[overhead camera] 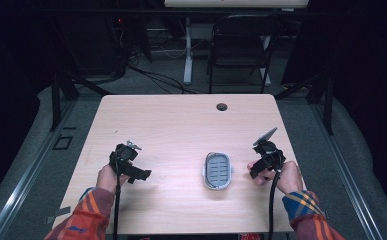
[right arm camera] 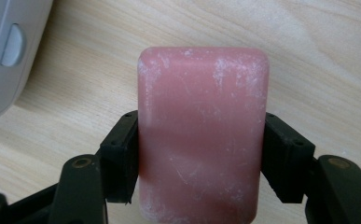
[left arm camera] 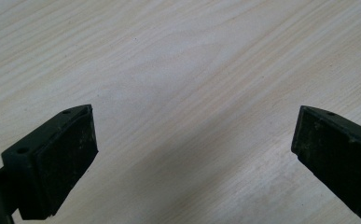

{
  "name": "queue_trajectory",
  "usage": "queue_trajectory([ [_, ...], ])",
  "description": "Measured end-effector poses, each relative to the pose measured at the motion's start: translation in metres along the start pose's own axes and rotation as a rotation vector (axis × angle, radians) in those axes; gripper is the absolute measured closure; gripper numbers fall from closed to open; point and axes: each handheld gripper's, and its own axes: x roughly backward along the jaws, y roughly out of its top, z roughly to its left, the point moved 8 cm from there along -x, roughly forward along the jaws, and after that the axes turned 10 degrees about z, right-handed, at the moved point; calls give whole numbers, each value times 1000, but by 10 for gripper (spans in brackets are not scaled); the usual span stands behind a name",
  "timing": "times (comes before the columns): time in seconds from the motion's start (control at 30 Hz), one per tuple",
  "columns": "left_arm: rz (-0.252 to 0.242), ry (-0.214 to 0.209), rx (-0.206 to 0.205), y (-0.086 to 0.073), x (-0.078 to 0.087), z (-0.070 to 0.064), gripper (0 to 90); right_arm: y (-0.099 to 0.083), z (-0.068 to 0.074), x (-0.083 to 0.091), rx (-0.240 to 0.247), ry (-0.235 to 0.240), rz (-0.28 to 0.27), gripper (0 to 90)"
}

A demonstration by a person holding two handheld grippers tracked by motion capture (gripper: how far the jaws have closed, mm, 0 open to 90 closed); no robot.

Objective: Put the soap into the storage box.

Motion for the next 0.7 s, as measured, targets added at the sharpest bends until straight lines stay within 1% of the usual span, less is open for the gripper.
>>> queue_trajectory([
  [0.03, 0, 0, 0, 0, 0, 0, 1, 1, 2, -1, -18, 9, -29, 374],
  [0.07, 1, 0, -1, 0, 0, 0, 0, 1, 3, -1, -18, 10, -31, 374],
  [0.1, 2, 0, -2, 0, 0, 0, 1, 1, 4, -1, -12, 14, -24, 374],
  [0.13, 3, -1, -1, 0, 0, 0, 1, 0, 4, 1, -1, 7, -10, 374],
  [0.17, 3, 0, -2, 0, 0, 0, 0, 1, 6, 0, -17, 12, -31, 374],
  [0.27, 3, -1, -2, 0, 0, -1, 1, 1, 7, 1, -9, 15, -28, 374],
  [0.3, 7, -2, -2, 0, 0, -1, 1, -1, 7, 3, 11, 8, -6, 374],
  [0.33, 7, -2, -2, 0, 0, -1, 1, -1, 7, 3, 15, 7, -1, 374],
  [0.37, 9, -1, -4, -1, 0, -1, 1, 0, 10, 2, 1, 19, -25, 374],
  [0.4, 9, -1, -4, -1, 0, -1, 1, 0, 10, 2, 1, 19, -25, 374],
  [0.43, 4, 5, -2, -1, 0, -2, 1, -2, 10, 5, 25, 13, 1, 374],
  [0.47, 4, 5, -2, -1, 0, -2, 1, -2, 10, 5, 25, 13, 1, 374],
  [0.5, 0, 9, -3, 0, 1, -2, 1, -3, 10, 8, 47, -2, 22, 374],
  [0.53, 0, 9, -3, 0, 1, -2, 1, -3, 10, 8, 47, -2, 22, 374],
  [0.57, -9, 15, -1, 1, 2, -2, 1, -1, 14, 6, 15, 19, -21, 374],
  [0.63, -13, 15, 3, 1, 2, -1, 1, -2, 13, 10, 40, 6, 7, 374],
  [0.67, -14, 14, 4, 1, 2, -1, 1, -1, 15, 10, 28, 12, -15, 374],
  [0.7, -10, 10, 3, 1, 1, -2, 1, 0, 17, 14, 30, 14, -22, 374],
])
